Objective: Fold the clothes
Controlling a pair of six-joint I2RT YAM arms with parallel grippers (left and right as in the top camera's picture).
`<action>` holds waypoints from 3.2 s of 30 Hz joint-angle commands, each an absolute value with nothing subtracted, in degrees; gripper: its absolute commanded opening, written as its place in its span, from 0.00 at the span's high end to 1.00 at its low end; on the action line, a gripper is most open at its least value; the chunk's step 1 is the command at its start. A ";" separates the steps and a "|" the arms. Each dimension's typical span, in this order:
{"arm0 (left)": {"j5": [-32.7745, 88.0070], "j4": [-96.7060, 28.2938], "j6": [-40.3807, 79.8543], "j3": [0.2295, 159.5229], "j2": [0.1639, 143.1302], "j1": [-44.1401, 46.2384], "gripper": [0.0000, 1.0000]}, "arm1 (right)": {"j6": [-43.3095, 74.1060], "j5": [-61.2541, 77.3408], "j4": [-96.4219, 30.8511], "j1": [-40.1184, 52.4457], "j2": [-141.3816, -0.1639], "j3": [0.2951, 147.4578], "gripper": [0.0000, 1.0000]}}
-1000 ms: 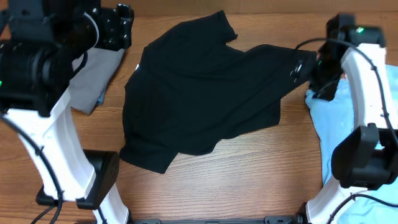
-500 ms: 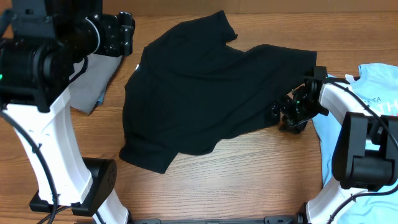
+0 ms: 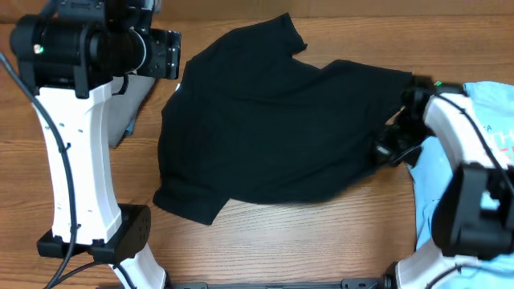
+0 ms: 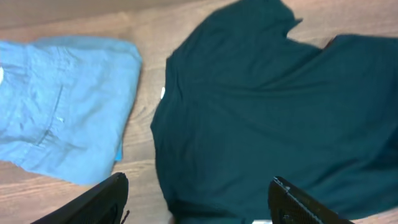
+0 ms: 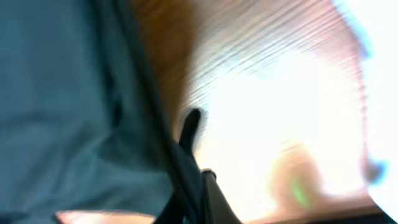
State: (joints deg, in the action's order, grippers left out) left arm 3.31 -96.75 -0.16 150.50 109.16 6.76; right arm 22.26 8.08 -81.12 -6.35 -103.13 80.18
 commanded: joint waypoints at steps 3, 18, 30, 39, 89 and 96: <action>2.48 -96.79 -1.30 148.31 108.22 7.16 0.26 | 22.79 -0.47 -89.03 -6.61 -94.94 84.18 0.95; 0.62 -96.82 -1.26 144.70 106.00 7.09 0.13 | 22.11 -0.62 -86.56 -6.48 -94.78 83.53 0.06; 2.24 -91.00 5.91 103.70 108.18 6.28 0.11 | 14.31 16.45 -79.13 -6.50 -94.76 83.53 0.08; 3.64 -73.63 7.14 76.03 108.77 4.93 0.16 | 13.87 16.62 -78.78 -6.50 -94.78 83.53 0.08; 22.57 -72.88 -3.92 74.56 108.62 -15.35 0.78 | 22.68 12.21 -59.22 -12.08 -93.30 54.37 0.47; 22.55 -75.16 -4.78 77.10 108.62 -15.33 0.78 | 22.74 16.82 -68.23 -13.74 -85.56 54.52 0.43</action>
State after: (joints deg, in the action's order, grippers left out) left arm 21.04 -74.85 -2.61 75.50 109.40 -15.73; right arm 23.51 13.72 -66.92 -13.80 -89.36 52.99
